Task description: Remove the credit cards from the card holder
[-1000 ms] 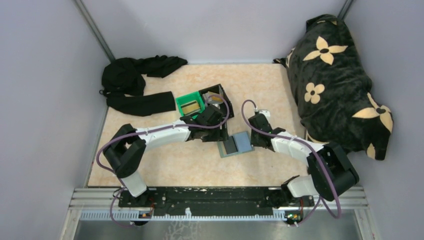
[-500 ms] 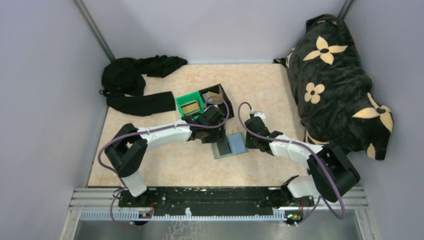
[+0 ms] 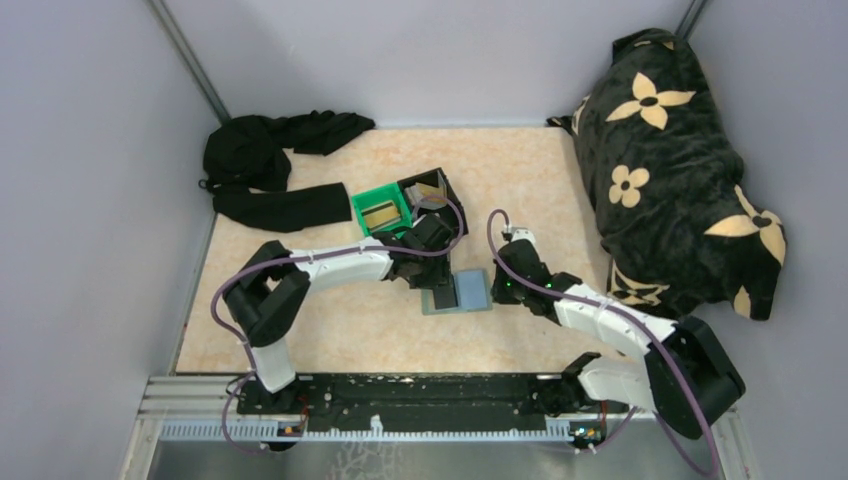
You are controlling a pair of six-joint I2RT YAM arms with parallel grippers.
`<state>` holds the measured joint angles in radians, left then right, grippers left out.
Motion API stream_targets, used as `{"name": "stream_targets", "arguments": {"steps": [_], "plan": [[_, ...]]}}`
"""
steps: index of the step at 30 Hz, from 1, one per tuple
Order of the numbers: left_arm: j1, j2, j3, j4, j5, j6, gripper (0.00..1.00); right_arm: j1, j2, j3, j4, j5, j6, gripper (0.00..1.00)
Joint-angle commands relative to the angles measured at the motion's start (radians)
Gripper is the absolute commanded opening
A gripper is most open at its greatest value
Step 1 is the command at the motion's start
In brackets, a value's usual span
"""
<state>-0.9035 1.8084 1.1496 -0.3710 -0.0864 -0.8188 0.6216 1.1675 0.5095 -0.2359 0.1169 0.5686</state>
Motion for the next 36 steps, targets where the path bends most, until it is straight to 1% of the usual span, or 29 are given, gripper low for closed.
{"name": "stream_targets", "arguments": {"steps": [1, 5, 10, 14, 17, 20, 23, 26, 30, 32, 33, 35, 36], "plan": [[-0.01, 0.028, 0.023, 0.0, 0.004, -0.007, 0.58, 0.012, -0.084, 0.003, 0.008, 0.028, -0.014, 0.0], [-0.01, 0.043, 0.039, -0.003, 0.008, -0.013, 0.58, 0.012, -0.077, 0.01, 0.016, 0.0, -0.022, 0.0], [-0.011, 0.036, 0.082, -0.038, -0.01, -0.016, 0.62, 0.012, -0.053, -0.01, 0.058, -0.021, -0.023, 0.0], [-0.013, 0.044, 0.113, -0.049, -0.016, -0.012, 0.62, 0.012, -0.024, -0.016, 0.086, -0.039, -0.03, 0.0], [-0.015, 0.082, 0.14, -0.06, -0.023, -0.007, 0.62, 0.012, -0.004, -0.014, 0.095, -0.048, -0.035, 0.0], [-0.022, 0.127, 0.172, -0.107, -0.041, -0.006, 0.63, 0.012, 0.0, -0.011, 0.1, -0.045, -0.041, 0.0], [-0.03, 0.13, 0.159, -0.125, -0.07, -0.019, 0.62, 0.012, 0.003, -0.011, 0.105, -0.039, -0.042, 0.0], [-0.035, 0.076, 0.109, -0.089, -0.098, -0.031, 0.63, 0.012, 0.011, -0.011, 0.116, -0.044, -0.048, 0.0], [-0.04, -0.094, 0.008, 0.051, -0.131, -0.014, 0.67, 0.012, 0.014, 0.005, 0.139, -0.072, -0.07, 0.0], [-0.041, -0.163, -0.042, 0.107, -0.137, 0.008, 0.66, 0.012, 0.035, 0.024, 0.144, -0.078, -0.088, 0.07], [-0.039, -0.188, -0.063, 0.122, -0.132, 0.02, 0.65, 0.013, 0.051, 0.035, 0.145, -0.074, -0.092, 0.07], [-0.038, -0.214, -0.093, 0.12, -0.125, 0.026, 0.62, 0.012, 0.096, 0.054, 0.163, -0.068, -0.097, 0.0], [-0.038, -0.221, -0.109, 0.115, -0.12, 0.027, 0.61, 0.012, 0.12, 0.064, 0.176, -0.067, -0.097, 0.0]]}}
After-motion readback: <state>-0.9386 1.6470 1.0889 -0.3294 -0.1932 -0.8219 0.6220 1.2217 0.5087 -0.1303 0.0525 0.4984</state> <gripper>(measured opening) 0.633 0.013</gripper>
